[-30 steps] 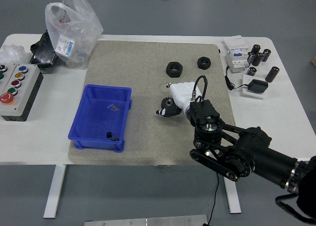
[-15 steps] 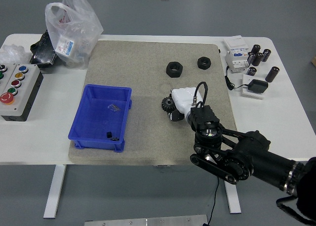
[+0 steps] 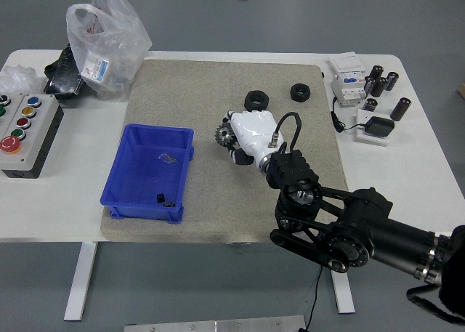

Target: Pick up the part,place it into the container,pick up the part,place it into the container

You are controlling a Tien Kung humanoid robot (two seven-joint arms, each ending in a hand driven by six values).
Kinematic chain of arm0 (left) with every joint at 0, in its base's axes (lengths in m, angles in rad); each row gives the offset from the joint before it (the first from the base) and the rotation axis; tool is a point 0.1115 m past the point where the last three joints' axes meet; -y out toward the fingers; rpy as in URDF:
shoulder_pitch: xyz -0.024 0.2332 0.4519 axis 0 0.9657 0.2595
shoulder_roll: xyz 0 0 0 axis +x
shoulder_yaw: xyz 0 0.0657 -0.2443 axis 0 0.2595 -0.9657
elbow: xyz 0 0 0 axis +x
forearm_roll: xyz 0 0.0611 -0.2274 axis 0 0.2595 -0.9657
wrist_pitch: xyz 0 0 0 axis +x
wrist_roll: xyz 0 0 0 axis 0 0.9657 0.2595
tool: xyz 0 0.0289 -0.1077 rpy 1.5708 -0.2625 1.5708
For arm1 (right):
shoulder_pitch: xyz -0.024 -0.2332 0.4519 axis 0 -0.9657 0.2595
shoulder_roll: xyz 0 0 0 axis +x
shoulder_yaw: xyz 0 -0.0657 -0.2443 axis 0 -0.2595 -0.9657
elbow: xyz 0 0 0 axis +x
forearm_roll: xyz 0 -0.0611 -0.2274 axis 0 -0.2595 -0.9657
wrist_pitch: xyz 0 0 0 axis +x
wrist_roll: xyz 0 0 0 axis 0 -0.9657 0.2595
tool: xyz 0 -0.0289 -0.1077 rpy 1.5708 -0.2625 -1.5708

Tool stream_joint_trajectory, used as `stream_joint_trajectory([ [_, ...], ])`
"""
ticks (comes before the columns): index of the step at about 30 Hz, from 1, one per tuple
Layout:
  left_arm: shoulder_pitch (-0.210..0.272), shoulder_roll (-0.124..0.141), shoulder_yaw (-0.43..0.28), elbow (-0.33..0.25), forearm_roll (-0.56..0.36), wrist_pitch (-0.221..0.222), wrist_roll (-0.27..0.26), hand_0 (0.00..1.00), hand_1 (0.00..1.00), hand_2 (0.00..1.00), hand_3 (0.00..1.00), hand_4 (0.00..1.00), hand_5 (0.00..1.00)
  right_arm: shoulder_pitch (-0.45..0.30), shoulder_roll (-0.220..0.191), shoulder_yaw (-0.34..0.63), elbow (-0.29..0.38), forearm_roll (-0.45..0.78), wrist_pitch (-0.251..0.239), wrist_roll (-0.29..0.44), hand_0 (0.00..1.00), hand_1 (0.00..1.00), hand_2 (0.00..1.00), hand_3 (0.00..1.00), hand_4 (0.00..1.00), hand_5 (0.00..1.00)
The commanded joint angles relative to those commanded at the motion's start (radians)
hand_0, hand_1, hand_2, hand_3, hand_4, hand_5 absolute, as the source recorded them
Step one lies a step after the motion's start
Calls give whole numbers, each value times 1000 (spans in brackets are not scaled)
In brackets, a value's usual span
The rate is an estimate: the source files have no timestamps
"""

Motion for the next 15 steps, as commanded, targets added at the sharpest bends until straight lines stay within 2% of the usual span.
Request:
stream_joint_trajectory([
  [5,-1,1,6,0,-5,0,0,616,608,621,615,560,440,32,35,-83,39,80,-92,83,224,366,333,425,250,78],
  [7,-2,1,8,0,-7,1,1,616,608,621,615,560,440,41,47,-108,49,106,-113,115,224,366,333,425,250,78],
  [10,-1,2,10,0,-10,1,2,616,608,621,615,560,440,52,61,-130,55,123,-87,131,224,366,333,425,250,78],
  [11,-1,2,11,0,-10,1,3,616,608,622,617,564,450,55,65,-135,56,122,-76,132,299,437,403,524,315,39],
  [15,0,1,10,0,-10,1,5,616,608,622,617,564,450,56,71,-140,55,95,-28,125,299,437,403,524,315,39],
])
